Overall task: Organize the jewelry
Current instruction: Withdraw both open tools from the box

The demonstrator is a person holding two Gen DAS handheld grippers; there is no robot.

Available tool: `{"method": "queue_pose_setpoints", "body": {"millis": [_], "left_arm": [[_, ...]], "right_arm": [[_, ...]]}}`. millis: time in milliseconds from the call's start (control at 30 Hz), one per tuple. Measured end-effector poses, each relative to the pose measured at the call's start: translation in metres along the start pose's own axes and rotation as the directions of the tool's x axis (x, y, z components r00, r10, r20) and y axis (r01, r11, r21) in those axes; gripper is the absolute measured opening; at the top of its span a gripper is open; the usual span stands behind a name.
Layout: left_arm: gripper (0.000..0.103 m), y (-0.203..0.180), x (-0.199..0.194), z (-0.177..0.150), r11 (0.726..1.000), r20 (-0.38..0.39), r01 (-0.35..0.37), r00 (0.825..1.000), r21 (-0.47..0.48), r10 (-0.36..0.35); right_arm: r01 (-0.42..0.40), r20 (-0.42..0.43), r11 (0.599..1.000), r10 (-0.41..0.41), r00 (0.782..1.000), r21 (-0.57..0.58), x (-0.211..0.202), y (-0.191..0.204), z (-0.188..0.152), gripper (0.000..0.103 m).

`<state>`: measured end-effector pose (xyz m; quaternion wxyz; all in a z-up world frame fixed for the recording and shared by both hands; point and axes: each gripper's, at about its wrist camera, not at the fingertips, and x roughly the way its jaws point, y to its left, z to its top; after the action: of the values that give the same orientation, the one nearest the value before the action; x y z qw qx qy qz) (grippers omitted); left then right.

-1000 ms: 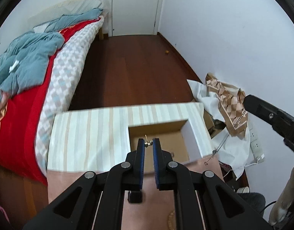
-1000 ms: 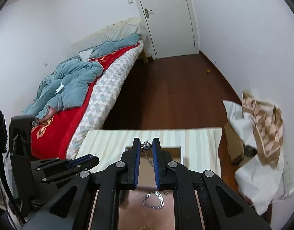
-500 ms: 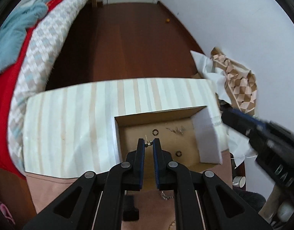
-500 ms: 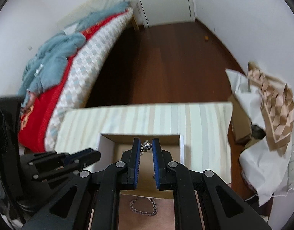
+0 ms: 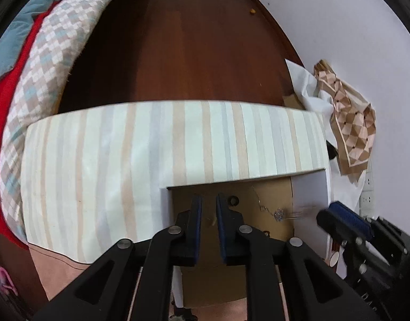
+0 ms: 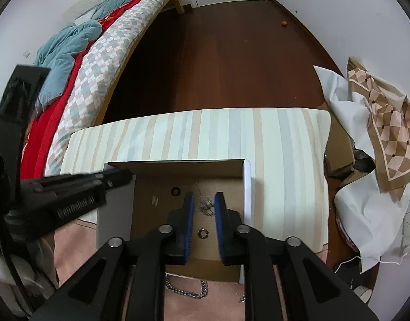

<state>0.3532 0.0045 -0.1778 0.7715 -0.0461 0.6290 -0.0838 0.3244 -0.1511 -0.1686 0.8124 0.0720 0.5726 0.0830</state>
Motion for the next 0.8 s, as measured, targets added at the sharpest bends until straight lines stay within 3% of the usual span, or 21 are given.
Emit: {"method": "queue_pose_setpoints", "body": {"millis": [133, 267, 300, 400, 533, 800], "left_arm": [[0.062, 0.005, -0.021, -0.003, 0.999, 0.083, -0.041, 0.996, -0.009, 0.042], [0.063, 0.012, -0.040, -0.018, 0.996, 0.156, -0.087, 0.984, -0.007, 0.087], [0.069, 0.013, -0.044, -0.025, 0.994, 0.173, -0.108, 0.979, -0.005, 0.107], [0.090, 0.019, -0.054, -0.045, 0.987, 0.214, -0.163, 0.964, -0.003, 0.160], [0.100, 0.022, -0.060, -0.068, 0.975, 0.232, -0.220, 0.948, -0.009, 0.216], [0.101, 0.021, -0.081, -0.096, 0.966, 0.237, -0.258, 0.937, -0.020, 0.255]], "right_arm": [[0.042, 0.027, 0.999, -0.042, 0.999, -0.009, -0.017, 0.000, -0.009, 0.055], [0.091, 0.051, 0.996, -0.090, 0.995, -0.018, -0.032, 0.002, -0.020, 0.085], [0.107, 0.054, 0.994, -0.106, 0.993, -0.024, -0.035, 0.004, -0.022, 0.091], [0.159, 0.059, 0.986, -0.157, 0.986, -0.039, -0.039, 0.009, -0.031, 0.097], [0.178, 0.036, 0.983, -0.177, 0.984, -0.041, -0.037, 0.013, -0.043, 0.101], [0.200, 0.021, 0.979, -0.200, 0.980, -0.029, -0.054, 0.017, -0.061, 0.103]]}}
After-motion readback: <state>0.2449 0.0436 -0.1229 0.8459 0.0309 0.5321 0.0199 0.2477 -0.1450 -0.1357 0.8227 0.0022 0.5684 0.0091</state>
